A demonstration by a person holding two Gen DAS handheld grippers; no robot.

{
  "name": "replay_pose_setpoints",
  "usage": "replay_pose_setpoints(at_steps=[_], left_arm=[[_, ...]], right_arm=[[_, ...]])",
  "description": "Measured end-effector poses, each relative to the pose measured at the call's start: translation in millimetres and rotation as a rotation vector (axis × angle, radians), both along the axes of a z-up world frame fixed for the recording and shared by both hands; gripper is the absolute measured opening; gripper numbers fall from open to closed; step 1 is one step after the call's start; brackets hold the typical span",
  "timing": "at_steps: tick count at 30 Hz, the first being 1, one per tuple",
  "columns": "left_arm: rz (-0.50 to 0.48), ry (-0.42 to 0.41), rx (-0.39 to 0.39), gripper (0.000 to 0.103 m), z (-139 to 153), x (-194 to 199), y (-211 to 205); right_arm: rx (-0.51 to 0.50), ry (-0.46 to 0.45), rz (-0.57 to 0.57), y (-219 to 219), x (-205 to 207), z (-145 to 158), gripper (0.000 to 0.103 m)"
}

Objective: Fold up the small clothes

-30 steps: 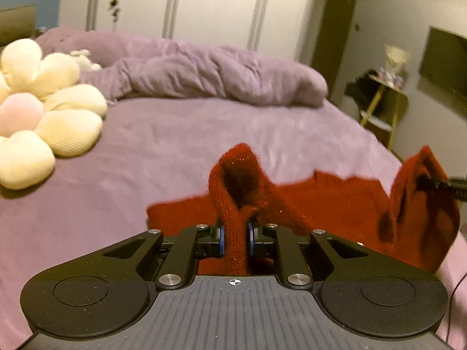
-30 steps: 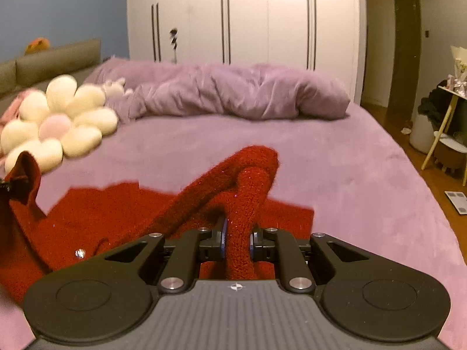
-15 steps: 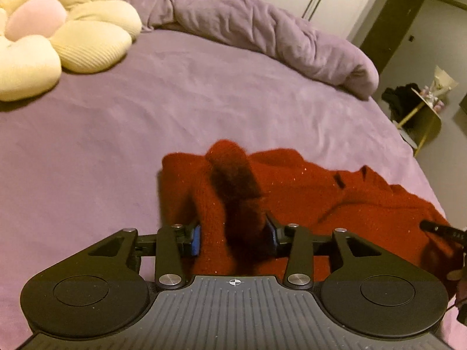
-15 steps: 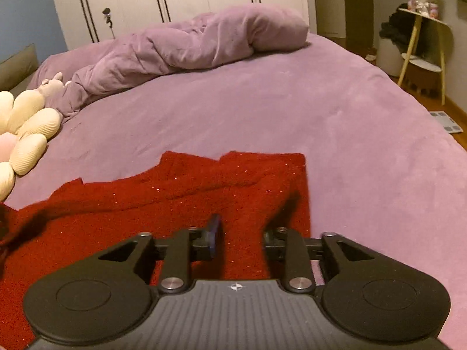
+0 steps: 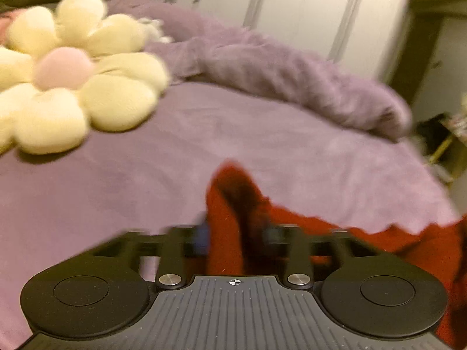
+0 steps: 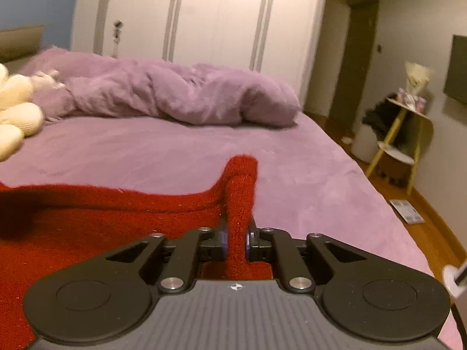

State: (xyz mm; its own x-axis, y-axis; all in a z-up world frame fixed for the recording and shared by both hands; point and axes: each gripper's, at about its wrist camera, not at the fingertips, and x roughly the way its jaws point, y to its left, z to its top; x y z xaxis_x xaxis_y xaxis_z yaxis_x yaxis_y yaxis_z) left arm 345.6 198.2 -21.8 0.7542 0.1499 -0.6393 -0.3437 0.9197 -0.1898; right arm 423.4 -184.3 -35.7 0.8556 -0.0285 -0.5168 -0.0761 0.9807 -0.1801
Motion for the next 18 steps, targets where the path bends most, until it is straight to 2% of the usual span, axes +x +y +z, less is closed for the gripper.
replay_pose_setpoints(at_steps=[2, 4, 6, 7, 8, 10, 12, 14, 16, 17, 18], left_arm=[[0.023, -0.003, -0.019, 0.063, -3, -11, 1], [0.011, -0.05, -0.032, 0.07, -2, -26, -6], [-0.014, -0.095, -0.083, 0.076, -4, -34, -17], [-0.039, -0.107, -0.121, 0.082, -9, -34, -25], [-0.061, -0.103, -0.134, 0.084, -14, -30, -33], [-0.077, -0.062, -0.109, 0.084, -28, -19, -48], [-0.048, -0.027, -0.05, 0.084, -43, -9, -55], [-0.032, -0.023, 0.032, 0.084, -54, -5, -56], [-0.04, -0.031, 0.081, 0.085, -63, -6, -52], [-0.046, -0.047, 0.087, 0.085, -66, -8, -51], [-0.049, -0.065, 0.09, 0.086, -68, -10, -50]], right_arm=[[0.007, -0.041, -0.029, -3, -11, -1, 0.031], [0.068, -0.056, 0.024, -1, -28, -2, 0.034], [0.149, -0.043, 0.132, 17, -44, -8, 0.035], [0.184, -0.031, 0.212, 33, -52, -12, 0.035], [0.206, -0.023, 0.289, 47, -59, -14, 0.035], [0.203, -0.003, 0.445, 84, -73, -23, 0.038], [0.137, 0.002, 0.507, 109, -75, -37, 0.042], [0.064, 0.007, 0.485, 109, -66, -50, 0.042], [0.038, -0.035, 0.415, 83, -55, -54, 0.052], [0.02, -0.051, 0.335, 63, -45, -56, 0.055], [0.019, -0.05, 0.247, 40, -34, -57, 0.051]])
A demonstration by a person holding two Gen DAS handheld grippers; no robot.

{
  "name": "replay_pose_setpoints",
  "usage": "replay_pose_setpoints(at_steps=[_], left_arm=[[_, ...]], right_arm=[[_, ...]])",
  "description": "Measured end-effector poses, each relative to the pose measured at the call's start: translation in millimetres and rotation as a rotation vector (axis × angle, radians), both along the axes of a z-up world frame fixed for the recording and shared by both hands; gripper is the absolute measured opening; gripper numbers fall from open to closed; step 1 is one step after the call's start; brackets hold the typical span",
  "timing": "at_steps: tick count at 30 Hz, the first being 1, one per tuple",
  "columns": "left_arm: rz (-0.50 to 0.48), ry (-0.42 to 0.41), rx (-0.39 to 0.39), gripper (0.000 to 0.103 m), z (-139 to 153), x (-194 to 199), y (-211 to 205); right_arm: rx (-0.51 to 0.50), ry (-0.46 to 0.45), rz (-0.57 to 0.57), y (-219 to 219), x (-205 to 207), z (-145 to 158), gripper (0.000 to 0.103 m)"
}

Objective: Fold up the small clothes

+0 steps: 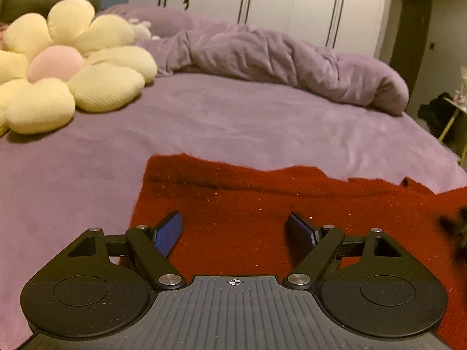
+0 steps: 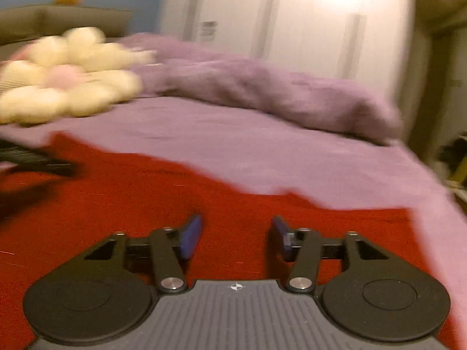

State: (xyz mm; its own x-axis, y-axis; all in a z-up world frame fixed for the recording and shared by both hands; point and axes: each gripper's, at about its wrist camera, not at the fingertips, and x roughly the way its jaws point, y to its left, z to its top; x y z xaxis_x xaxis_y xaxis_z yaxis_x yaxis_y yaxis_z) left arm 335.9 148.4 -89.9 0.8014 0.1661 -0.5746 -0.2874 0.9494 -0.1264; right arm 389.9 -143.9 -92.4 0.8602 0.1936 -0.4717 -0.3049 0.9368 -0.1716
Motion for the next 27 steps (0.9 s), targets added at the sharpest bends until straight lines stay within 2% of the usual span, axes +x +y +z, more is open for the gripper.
replay_pose_setpoints(at_steps=[1, 2, 3, 4, 5, 7, 10, 12, 14, 16, 17, 18, 21, 23, 25, 26, 27], left_arm=[[-0.005, -0.021, -0.003, 0.088, -4, -1, 2], [-0.006, -0.034, -0.01, 0.088, -6, -2, 4], [-0.004, -0.04, -0.021, 0.09, -8, -3, 5], [0.003, -0.041, -0.027, 0.09, -9, -3, 6], [0.006, -0.037, -0.028, 0.09, -9, -3, 5], [0.01, -0.019, -0.022, 0.09, -3, -4, 3], [-0.038, 0.026, -0.03, 0.09, 12, -26, -7], [-0.089, 0.009, -0.062, 0.091, 20, -52, -11], [-0.136, -0.013, -0.12, 0.093, 20, -80, -11], [-0.13, 0.008, -0.092, 0.091, 18, -101, -12], [-0.126, 0.008, -0.064, 0.091, 18, -108, -13], [-0.118, 0.012, -0.043, 0.091, 20, -116, -12], [-0.085, 0.052, -0.08, 0.09, 22, -131, 0], [-0.061, 0.056, -0.128, 0.088, 21, -139, 11], [-0.059, 0.08, -0.211, 0.077, 17, -142, 23], [-0.077, 0.094, -0.265, 0.073, 14, -141, 28], [-0.093, 0.099, -0.308, 0.067, 11, -141, 31]], right_arm=[[0.041, -0.002, -0.09, -32, 9, 0, 0.049], [0.075, 0.009, -0.175, -57, 14, 1, 0.071], [0.152, 0.021, -0.215, -83, 16, 2, 0.083], [0.199, 0.045, -0.282, -102, 17, 4, 0.083], [0.186, 0.069, -0.338, -109, 16, 7, 0.081], [0.202, 0.097, -0.342, -124, 5, 13, 0.081], [0.289, 0.109, -0.269, -143, -37, 27, 0.08], [0.346, 0.116, -0.193, -147, -73, 33, 0.08], [0.364, 0.14, -0.131, -143, -93, 34, 0.08], [0.276, 0.16, -0.109, -135, -103, 27, 0.067], [0.223, 0.169, -0.123, -126, -100, 23, 0.047], [0.207, 0.194, -0.138, -127, -100, 18, 0.038], [0.314, 0.23, -0.147, -138, -101, 23, 0.033], [0.324, 0.243, -0.149, -142, -98, 27, 0.033], [0.362, 0.28, -0.169, -151, -92, 26, 0.039], [0.396, 0.298, -0.178, -157, -88, 21, 0.046], [0.436, 0.322, -0.183, -166, -96, 17, 0.048]])
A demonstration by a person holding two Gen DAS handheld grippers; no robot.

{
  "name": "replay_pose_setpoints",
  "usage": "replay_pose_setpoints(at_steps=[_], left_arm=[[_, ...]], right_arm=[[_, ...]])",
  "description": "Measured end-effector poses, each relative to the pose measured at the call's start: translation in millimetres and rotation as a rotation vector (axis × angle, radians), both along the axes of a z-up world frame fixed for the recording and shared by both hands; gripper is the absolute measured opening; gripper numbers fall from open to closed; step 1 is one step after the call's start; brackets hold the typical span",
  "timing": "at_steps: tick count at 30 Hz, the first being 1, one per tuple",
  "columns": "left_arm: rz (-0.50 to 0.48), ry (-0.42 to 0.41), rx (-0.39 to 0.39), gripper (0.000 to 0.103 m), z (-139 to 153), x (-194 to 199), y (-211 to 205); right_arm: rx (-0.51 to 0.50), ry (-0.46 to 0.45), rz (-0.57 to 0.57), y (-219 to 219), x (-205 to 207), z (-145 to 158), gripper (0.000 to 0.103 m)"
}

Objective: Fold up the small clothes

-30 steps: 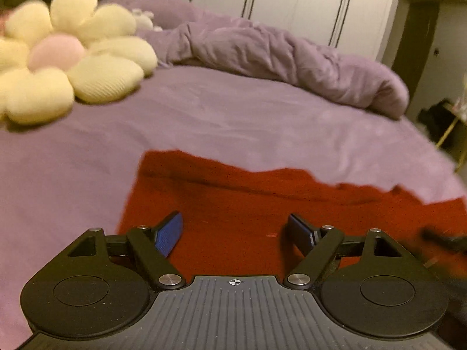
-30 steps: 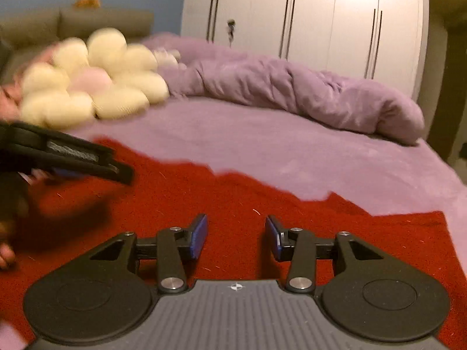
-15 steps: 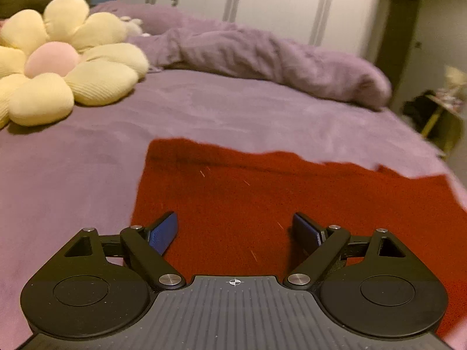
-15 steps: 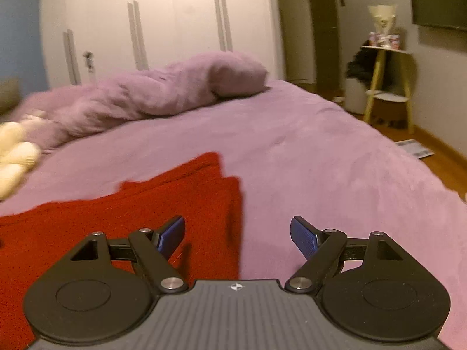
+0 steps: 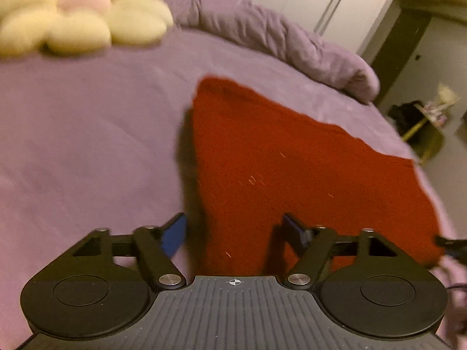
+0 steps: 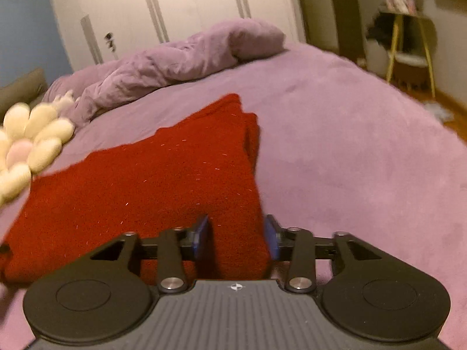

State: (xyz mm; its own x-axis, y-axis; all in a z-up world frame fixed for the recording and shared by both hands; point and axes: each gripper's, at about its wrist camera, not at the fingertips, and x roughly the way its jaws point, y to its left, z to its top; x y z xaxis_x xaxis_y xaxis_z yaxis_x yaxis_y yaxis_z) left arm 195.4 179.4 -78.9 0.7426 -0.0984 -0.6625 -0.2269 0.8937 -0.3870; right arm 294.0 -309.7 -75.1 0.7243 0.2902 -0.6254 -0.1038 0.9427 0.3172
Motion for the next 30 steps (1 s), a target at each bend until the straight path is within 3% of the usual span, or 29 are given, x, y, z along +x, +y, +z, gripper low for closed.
replay_pose_setpoints(at_steps=[2, 4, 6, 10, 14, 17, 19, 22, 25, 30], left_arm=[[-0.009, 0.001, -0.046, 0.058, -3, 1, 3], [0.0, 0.02, -0.033, 0.029, -2, 4, 3], [0.001, 0.028, -0.023, 0.023, 1, 5, 4], [0.009, 0.014, 0.008, 0.015, 16, 1, 7], [0.03, 0.052, 0.079, 0.013, 19, 4, 5], [0.03, 0.092, 0.109, 0.023, 10, 6, 0], [0.044, 0.098, 0.126, 0.042, 12, 5, -1], [0.059, 0.112, 0.141, 0.051, 13, 6, -1], [0.063, 0.121, 0.091, 0.062, 12, 5, 3], [0.078, 0.126, -0.053, 0.073, 2, 4, 14]], right_arm=[[0.081, 0.053, 0.0, -6, 2, -8, 0.047], [0.089, 0.049, 0.01, 0, 3, -9, 0.031], [0.087, 0.026, 0.035, 6, 0, -2, 0.015], [0.187, 0.011, 0.061, 2, -2, 7, 0.013], [-0.171, 0.002, 0.046, 21, -6, -1, 0.013], [-0.316, -0.044, 0.047, 36, -16, 3, 0.017], [-0.401, -0.074, -0.008, 43, -19, 11, 0.023], [-0.501, -0.19, -0.036, 62, -29, 28, 0.026], [-0.489, -0.286, 0.056, 94, -37, 41, 0.027], [-0.394, -0.275, 0.24, 156, -38, 29, 0.027]])
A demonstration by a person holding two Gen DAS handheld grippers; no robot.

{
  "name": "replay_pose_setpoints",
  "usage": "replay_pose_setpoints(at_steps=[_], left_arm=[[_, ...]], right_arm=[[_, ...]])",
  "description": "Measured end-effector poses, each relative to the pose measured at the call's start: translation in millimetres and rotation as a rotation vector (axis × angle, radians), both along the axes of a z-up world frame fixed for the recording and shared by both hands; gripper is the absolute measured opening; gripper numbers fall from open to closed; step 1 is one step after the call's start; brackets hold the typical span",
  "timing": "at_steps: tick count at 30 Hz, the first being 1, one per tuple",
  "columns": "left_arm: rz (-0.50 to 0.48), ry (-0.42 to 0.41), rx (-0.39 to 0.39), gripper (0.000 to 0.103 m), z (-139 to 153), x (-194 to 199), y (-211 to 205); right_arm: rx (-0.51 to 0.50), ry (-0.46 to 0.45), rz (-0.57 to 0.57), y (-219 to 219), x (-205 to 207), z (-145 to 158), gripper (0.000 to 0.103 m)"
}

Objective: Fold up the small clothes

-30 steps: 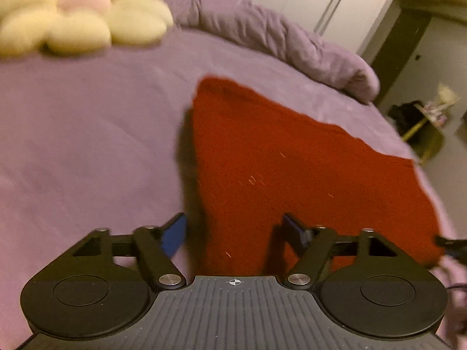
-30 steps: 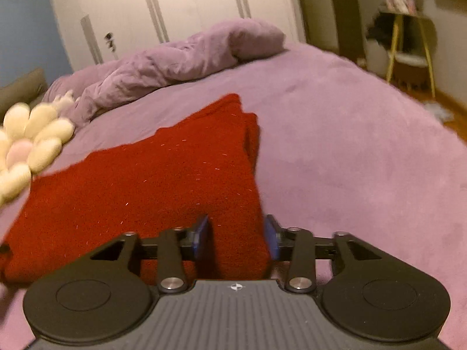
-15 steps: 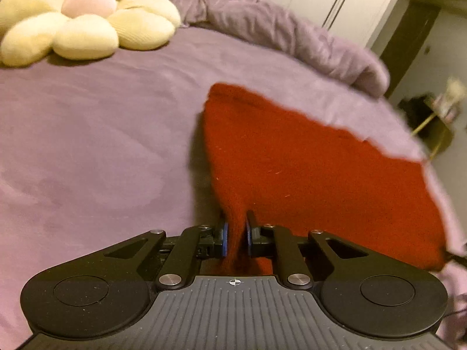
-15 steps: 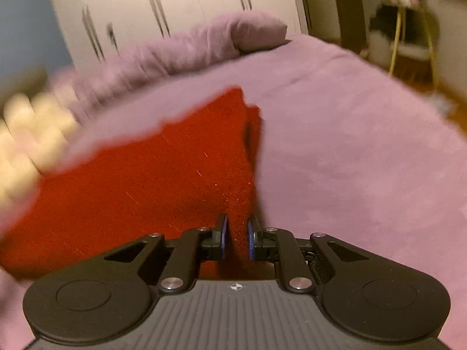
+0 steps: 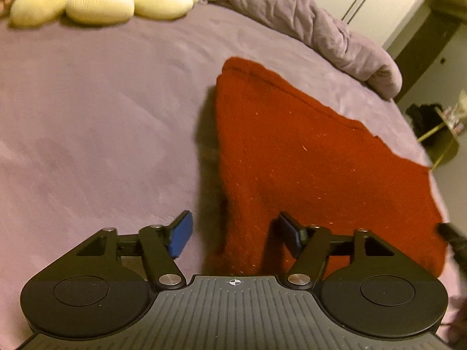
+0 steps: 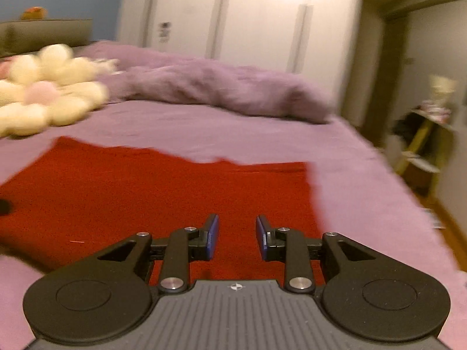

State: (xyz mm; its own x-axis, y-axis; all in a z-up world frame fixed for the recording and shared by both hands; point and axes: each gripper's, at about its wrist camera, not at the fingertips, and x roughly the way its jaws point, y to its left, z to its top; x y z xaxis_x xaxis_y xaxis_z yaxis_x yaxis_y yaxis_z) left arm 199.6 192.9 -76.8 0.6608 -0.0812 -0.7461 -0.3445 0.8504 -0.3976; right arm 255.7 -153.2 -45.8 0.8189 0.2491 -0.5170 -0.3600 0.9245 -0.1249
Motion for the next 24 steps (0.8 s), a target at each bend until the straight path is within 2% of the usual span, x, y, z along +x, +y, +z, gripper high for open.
replay_pose_setpoints(at_steps=[5, 8, 11, 13, 15, 17, 20, 22, 24], left_arm=[[0.032, -0.024, -0.101, 0.078, -7, 9, 11], [0.049, -0.052, -0.19, 0.077, -11, 18, 18], [0.073, -0.059, -0.237, 0.067, -19, 24, 25], [0.067, -0.082, -0.274, 0.052, -21, 26, 28], [0.07, -0.082, -0.312, 0.047, -25, 27, 30], [0.065, -0.092, -0.32, 0.046, -28, 28, 31], [0.062, -0.103, -0.326, 0.049, -31, 30, 30], [0.069, -0.107, -0.346, 0.05, -33, 32, 31], [0.086, -0.103, -0.37, 0.042, -34, 32, 35]], right_arm=[[-0.018, 0.035, 0.098, 54, -2, -21, 0.026], [-0.048, 0.117, 0.096, 68, 15, -44, 0.026], [0.036, 0.166, 0.073, 60, 18, -45, 0.028], [0.067, 0.204, 0.057, 55, 22, -40, 0.031], [0.093, 0.203, 0.027, 52, 20, -32, 0.032], [0.125, 0.148, 0.016, 48, 13, -22, 0.032], [0.112, 0.1, 0.033, 57, 5, -21, 0.031], [0.075, 0.147, 0.057, 67, 9, -36, 0.027], [0.042, 0.179, 0.07, 71, 13, -52, 0.026]])
